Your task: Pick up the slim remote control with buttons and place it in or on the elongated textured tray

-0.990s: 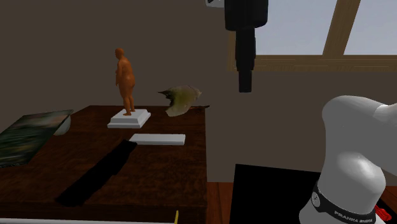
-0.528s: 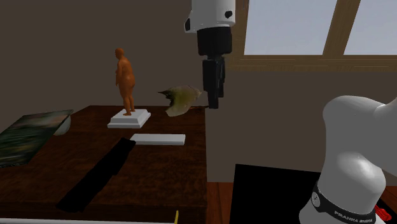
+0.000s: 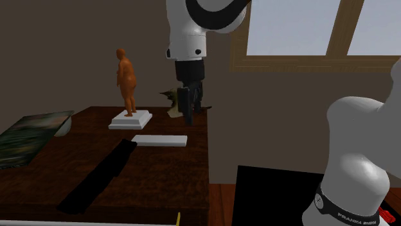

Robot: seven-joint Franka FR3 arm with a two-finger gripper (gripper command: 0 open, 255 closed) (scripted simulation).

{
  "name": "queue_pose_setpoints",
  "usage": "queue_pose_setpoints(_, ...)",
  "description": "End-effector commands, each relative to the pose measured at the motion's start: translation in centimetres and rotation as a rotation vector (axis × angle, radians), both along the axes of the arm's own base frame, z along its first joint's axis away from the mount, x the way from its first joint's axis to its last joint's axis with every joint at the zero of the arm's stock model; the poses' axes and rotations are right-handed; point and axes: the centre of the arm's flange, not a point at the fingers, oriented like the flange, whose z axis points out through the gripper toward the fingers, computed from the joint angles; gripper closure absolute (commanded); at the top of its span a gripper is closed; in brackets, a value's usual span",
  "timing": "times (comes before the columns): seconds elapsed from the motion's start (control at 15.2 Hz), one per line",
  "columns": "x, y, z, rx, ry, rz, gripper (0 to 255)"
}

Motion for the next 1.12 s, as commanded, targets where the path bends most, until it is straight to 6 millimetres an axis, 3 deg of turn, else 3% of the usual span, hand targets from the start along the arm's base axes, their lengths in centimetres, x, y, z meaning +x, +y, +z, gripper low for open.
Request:
queue_pose_setpoints(0.0,1.9,-1.2,-1.2,-0.004,-0.009,0.005,0)
queue_pose_setpoints(0.86,14.0,-7.9,-10.2,-0.023,-0.053,0.036,0)
queue_pose_setpoints(1.06,14.0,-8.0,-11.3,-0.023,-0.053,0.036,0)
